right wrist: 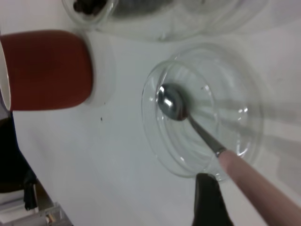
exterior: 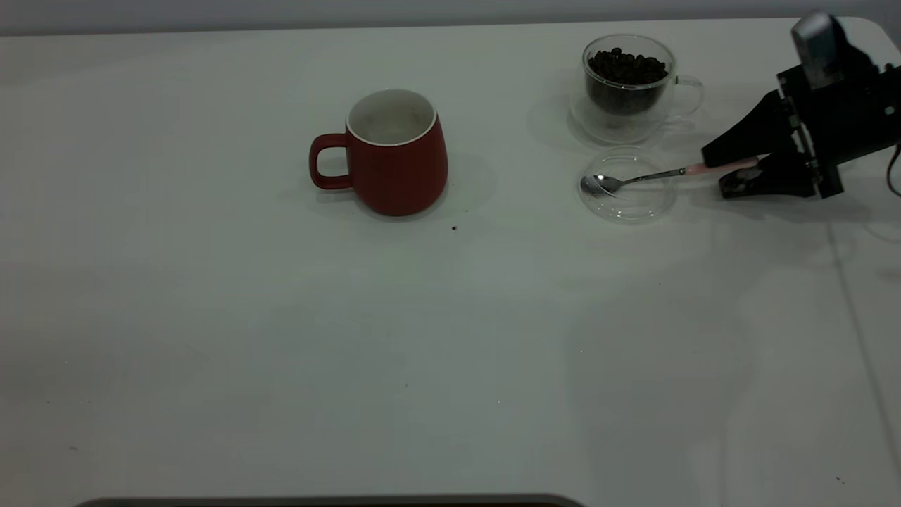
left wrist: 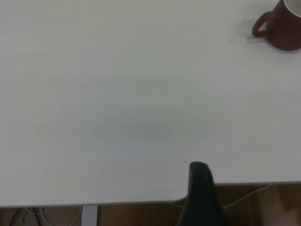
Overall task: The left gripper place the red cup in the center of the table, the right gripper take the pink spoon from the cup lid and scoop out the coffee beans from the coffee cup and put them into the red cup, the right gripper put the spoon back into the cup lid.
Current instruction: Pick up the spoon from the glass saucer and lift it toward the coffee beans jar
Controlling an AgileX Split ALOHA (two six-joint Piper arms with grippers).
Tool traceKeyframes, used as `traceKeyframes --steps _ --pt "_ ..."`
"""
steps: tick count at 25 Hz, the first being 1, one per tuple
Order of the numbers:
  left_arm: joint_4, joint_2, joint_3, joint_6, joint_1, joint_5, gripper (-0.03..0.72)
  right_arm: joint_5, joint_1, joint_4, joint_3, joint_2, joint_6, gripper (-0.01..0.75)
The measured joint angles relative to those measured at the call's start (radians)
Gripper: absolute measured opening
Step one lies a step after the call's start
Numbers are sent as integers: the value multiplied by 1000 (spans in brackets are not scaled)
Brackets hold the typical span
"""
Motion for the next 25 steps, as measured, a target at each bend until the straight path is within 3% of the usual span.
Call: traceKeyframes --steps 10,14,19,25 --pt "0 0 0 0 0 1 586 18 4 44 -1 2 0 464" --pt "0 0 0 0 0 1 586 20 4 44 -1 2 0 358" --pt "0 0 0 0 0 1 586 53 -10 53 -1 2 0 92" --pt "-1 0 0 0 0 1 586 58 -76 -1 -1 -51 0 95"
